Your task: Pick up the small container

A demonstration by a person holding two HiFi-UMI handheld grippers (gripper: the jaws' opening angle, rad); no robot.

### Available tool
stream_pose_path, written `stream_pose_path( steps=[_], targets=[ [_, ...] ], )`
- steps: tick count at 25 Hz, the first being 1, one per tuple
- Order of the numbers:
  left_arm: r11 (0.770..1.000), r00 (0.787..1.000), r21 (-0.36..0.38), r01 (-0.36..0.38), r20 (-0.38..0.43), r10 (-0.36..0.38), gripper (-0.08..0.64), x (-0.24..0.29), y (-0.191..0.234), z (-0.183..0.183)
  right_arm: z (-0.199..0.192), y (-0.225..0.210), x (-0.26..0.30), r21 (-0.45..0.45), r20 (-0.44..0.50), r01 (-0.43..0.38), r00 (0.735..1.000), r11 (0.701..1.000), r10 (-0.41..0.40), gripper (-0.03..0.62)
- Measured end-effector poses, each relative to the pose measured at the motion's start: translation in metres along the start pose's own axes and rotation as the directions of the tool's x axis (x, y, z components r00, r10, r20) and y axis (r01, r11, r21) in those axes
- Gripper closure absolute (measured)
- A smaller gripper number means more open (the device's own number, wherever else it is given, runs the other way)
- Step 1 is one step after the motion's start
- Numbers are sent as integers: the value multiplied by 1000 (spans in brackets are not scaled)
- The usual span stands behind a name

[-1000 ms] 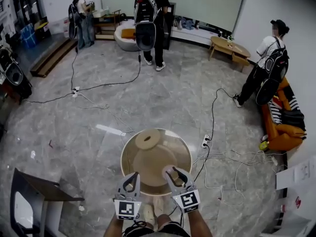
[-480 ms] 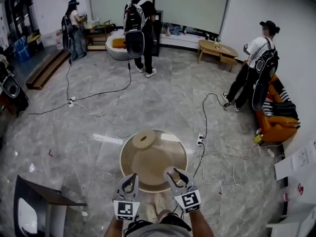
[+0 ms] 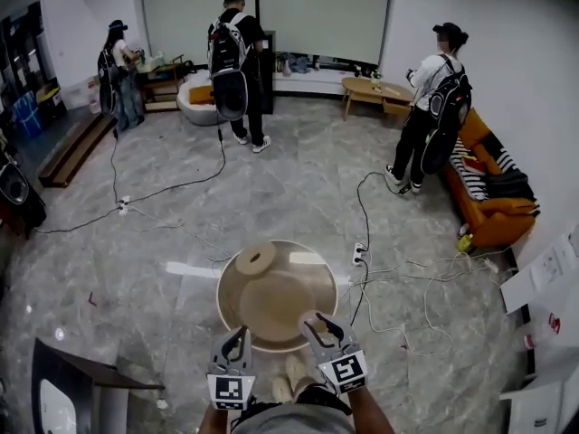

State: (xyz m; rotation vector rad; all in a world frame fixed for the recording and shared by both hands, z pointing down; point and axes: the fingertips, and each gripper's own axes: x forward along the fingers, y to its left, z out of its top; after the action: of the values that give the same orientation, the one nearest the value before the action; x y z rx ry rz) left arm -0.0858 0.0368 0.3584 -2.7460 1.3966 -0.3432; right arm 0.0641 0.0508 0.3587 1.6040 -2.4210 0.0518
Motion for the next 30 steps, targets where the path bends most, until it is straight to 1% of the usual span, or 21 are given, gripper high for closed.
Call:
stream_pose_path(
  steps=[2,5,9,21,30],
  targets=[
    [1000,1000,1,2,7,-2,543,-2,-3,3,-2,2,-4,0,-2,2,1000,1000,-2,463],
    [1000,1000,-17,3,16,-3,543,-3,-6,11,-2,4,-7,1,1,3,1000,1000,-3,463],
    [1000,1000,6,6,22,-6,543,-5,-2,8,1,7,-7,2,1,2,1000,1000,-2,463],
    [1000,1000,0,4,17,-4,543,-11,3,3,5,15,-7,-17,5,2,1000,1000,-2,463],
    [1000,1000,1,15,19,-15,543,-8,6,4,8,17,-3,-15,5,6,1000,1000,-6,463]
  ],
)
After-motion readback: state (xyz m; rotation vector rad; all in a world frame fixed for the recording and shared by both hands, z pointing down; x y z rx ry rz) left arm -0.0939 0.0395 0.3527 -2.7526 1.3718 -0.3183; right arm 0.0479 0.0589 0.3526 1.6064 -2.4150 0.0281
